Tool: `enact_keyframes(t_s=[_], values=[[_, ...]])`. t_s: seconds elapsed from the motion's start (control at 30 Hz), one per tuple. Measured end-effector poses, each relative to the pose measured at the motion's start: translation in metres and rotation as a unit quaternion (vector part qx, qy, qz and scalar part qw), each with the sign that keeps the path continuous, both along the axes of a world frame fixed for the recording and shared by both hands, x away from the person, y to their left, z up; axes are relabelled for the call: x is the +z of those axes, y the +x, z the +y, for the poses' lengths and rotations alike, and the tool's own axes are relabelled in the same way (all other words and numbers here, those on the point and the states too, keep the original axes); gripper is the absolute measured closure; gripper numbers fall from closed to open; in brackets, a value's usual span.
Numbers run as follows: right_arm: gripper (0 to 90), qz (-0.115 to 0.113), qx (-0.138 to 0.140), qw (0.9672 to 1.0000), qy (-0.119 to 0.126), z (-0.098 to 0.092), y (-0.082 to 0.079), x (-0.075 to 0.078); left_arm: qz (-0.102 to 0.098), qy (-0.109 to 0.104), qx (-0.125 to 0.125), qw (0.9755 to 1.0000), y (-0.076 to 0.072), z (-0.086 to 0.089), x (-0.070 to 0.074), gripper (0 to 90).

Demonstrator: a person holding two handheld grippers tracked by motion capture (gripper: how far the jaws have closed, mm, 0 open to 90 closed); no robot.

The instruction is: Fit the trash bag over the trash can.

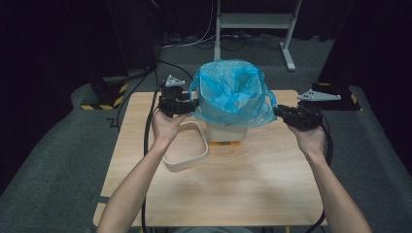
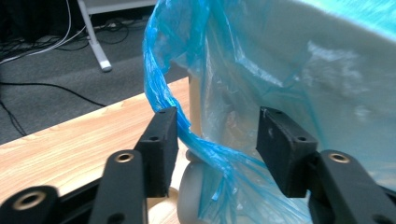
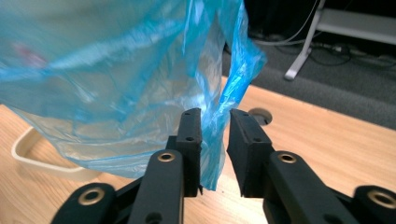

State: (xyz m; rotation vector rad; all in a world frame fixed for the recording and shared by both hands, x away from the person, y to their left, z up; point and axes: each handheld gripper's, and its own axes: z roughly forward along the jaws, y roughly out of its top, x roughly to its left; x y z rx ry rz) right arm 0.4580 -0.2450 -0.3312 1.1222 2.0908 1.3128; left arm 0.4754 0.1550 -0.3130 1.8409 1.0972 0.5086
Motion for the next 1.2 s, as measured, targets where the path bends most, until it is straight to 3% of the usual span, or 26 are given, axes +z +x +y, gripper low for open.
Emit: enact_keyframes(t_s=[0.13,0.3,0.53,0.9,1.0,1.1,1.2], values=[[68.2,-0.011,-0.003,0.9999,0.010,-0.005,-0.007,0.005,-0.006,-0.010,-0.002,0.9999,-0.007,0.008,0.005,43.0],[65.1,-0.020,-0.007,0.9994,0.028,-0.012,-0.016,0.008,-0.009,-0.040,-0.005,0.9991,-0.018,0.019,0.008,37.7],[61.3,-0.026,-0.024,0.9988,0.035,-0.023,-0.027,-0.001,-0.024,-0.021,0.006,0.9995,-0.034,0.034,0.003,36.2],[57.2,-0.012,-0.052,0.9976,0.044,-0.036,-0.038,-0.031,-0.019,-0.013,0.034,0.9992,-0.049,0.054,-0.025,35.3],[56.6,-0.008,-0.059,0.9975,0.038,-0.037,-0.041,-0.045,-0.010,-0.004,0.040,0.9991,-0.051,0.058,-0.036,35.4],[56.2,0.000,-0.067,0.9973,0.031,-0.035,-0.042,-0.061,0.005,-0.011,0.041,0.9991,-0.051,0.060,-0.049,36.1],[55.6,0.010,-0.071,0.9970,0.029,-0.033,-0.043,-0.077,0.006,-0.004,0.044,0.9990,-0.052,0.060,-0.058,36.4]])
